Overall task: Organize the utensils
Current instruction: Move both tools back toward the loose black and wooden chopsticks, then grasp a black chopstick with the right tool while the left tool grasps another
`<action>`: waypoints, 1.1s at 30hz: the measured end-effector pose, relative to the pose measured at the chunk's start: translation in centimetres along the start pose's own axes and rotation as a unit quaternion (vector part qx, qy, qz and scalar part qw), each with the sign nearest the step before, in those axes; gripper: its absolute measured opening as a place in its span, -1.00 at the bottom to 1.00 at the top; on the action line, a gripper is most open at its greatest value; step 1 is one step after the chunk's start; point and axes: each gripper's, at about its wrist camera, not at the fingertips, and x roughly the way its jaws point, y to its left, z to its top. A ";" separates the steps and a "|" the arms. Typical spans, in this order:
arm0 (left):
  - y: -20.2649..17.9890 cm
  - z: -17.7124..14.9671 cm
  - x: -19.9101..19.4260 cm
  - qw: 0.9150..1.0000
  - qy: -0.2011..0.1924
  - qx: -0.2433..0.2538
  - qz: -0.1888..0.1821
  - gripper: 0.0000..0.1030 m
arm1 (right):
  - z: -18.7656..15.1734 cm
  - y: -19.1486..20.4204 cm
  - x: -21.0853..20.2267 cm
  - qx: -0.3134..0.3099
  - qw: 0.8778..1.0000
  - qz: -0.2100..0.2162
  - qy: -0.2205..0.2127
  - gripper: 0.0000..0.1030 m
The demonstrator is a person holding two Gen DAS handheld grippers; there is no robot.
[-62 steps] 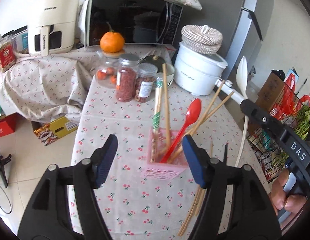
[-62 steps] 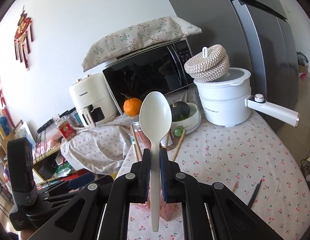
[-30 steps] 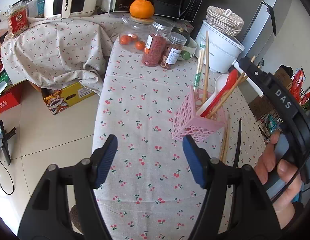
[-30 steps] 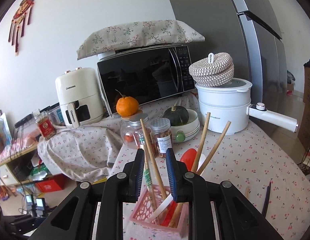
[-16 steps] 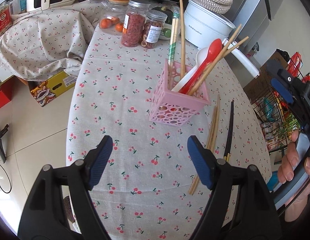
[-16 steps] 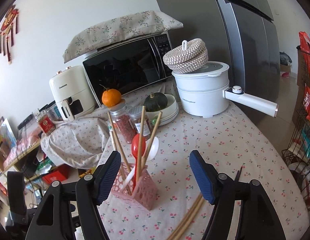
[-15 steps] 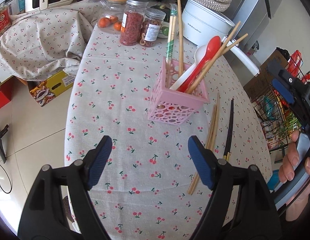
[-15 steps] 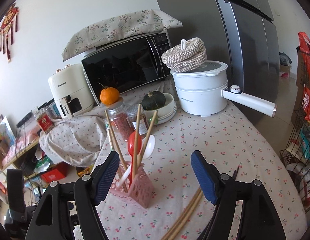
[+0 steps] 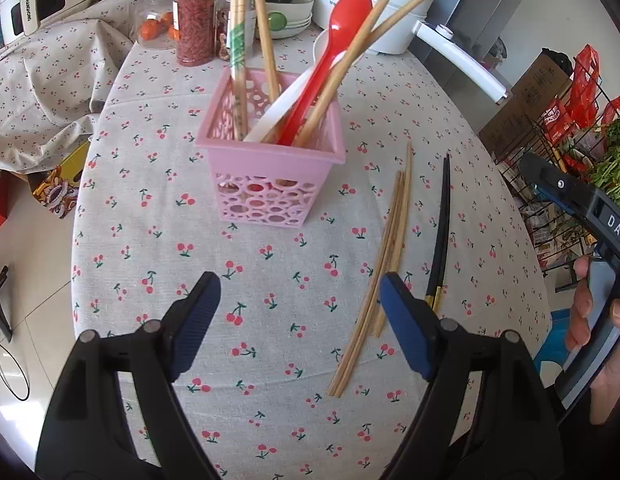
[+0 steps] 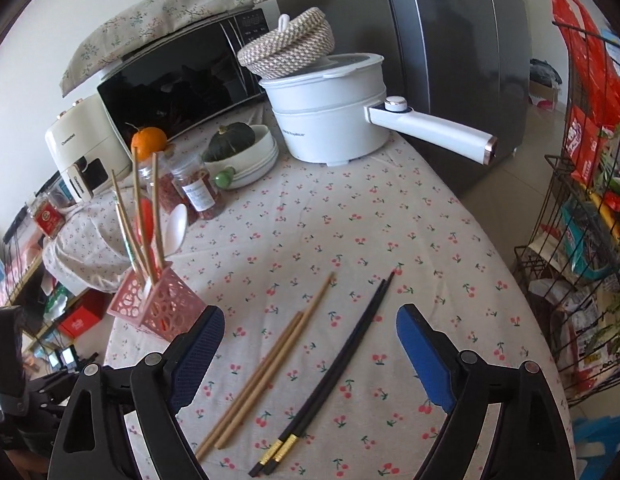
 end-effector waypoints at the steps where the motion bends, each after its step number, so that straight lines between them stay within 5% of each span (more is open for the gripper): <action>1: -0.3 0.0 0.3 1.000 0.003 0.003 0.000 0.59 | -0.1 -0.7 0.3 0.002 1.000 -0.007 0.010 0.73; 9: -2.0 0.2 2.2 0.999 0.026 0.021 0.005 0.59 | -1.4 -5.0 3.9 0.034 0.994 -0.050 0.094 0.73; 17: -2.5 0.3 3.0 0.999 0.036 0.034 0.007 0.59 | -2.8 -5.2 8.3 0.047 0.979 -0.075 0.182 0.73; 33: -2.6 0.3 3.3 0.998 0.043 0.051 0.005 0.59 | -3.2 -3.3 10.5 0.001 0.971 -0.117 0.208 0.75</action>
